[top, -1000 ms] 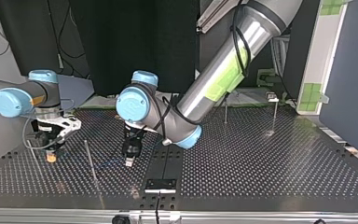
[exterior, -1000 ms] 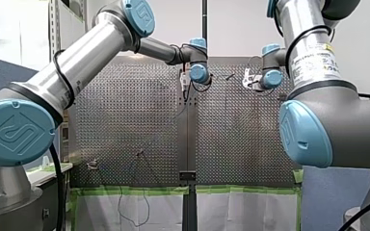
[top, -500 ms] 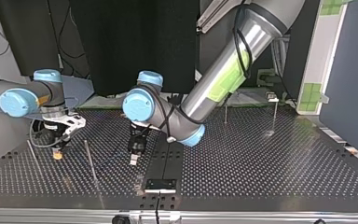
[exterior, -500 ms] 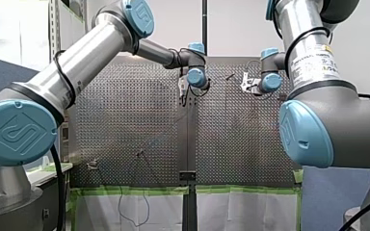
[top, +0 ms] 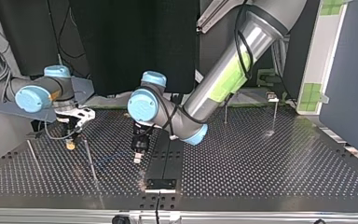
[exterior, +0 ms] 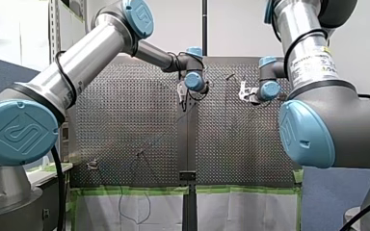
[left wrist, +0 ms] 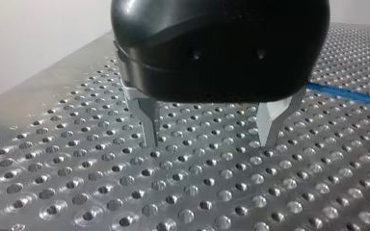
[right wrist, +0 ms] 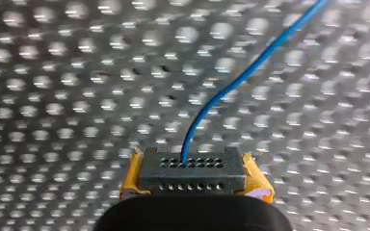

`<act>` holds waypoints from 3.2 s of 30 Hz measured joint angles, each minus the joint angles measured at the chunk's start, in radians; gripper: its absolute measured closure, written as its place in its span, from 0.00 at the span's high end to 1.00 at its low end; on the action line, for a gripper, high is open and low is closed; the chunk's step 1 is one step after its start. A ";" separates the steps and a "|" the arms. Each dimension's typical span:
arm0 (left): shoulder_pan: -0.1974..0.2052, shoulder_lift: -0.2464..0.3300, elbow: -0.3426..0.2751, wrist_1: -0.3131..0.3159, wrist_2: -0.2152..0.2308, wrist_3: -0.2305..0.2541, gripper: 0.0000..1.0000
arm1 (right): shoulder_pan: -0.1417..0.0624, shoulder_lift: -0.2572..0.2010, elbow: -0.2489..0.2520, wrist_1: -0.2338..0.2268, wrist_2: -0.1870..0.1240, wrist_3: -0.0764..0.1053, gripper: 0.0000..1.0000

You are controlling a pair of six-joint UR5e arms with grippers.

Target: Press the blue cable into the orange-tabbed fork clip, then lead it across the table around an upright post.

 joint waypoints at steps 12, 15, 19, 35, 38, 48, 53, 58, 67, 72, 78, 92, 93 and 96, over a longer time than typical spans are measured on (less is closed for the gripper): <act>-0.002 0.000 0.000 0.000 -0.024 -0.002 1.00 | -0.008 0.062 0.032 -0.016 0.014 -0.035 0.00; -0.003 0.000 0.000 0.000 -0.038 -0.003 1.00 | -0.017 0.067 0.054 -0.038 0.015 -0.032 0.00; -0.004 -0.001 0.000 0.004 -0.041 -0.004 1.00 | -0.027 0.071 0.080 -0.068 0.016 -0.029 0.00; -0.017 -0.045 0.032 0.010 -0.027 -0.012 1.00 | -0.052 0.082 0.165 -0.163 0.059 -0.010 0.00; -0.018 -0.045 0.032 0.011 -0.029 -0.013 1.00 | -0.054 0.095 0.182 -0.189 0.069 -0.003 0.00; -0.020 -0.045 0.032 0.011 -0.030 -0.013 1.00 | -0.055 0.168 0.190 -0.212 0.118 -0.007 0.00; -0.021 -0.045 0.032 0.011 -0.031 -0.013 1.00 | -0.056 0.210 0.190 -0.225 0.143 -0.007 0.00; -0.021 -0.045 0.032 0.011 -0.031 -0.013 1.00 | -0.057 0.239 0.190 -0.247 0.155 -0.007 0.00; -0.020 -0.045 0.032 0.011 -0.035 -0.013 1.00 | -0.067 0.307 0.189 -0.296 0.167 -0.009 0.00; -0.020 -0.045 0.032 0.011 -0.037 -0.011 1.00 | -0.084 0.332 0.189 -0.315 0.167 -0.020 0.00; -0.020 -0.045 0.035 0.011 -0.038 -0.011 1.00 | -0.110 0.354 0.190 -0.333 0.167 -0.024 0.00; -0.021 -0.045 0.038 0.008 -0.044 -0.010 1.00 | -0.153 0.413 0.189 -0.377 0.167 -0.013 0.00; -0.021 -0.045 0.038 0.007 -0.044 -0.009 1.00 | -0.157 0.420 0.187 -0.383 0.167 -0.012 0.00; -0.021 -0.045 0.038 0.007 -0.046 -0.009 1.00 | -0.165 0.437 0.183 -0.392 0.167 -0.009 0.00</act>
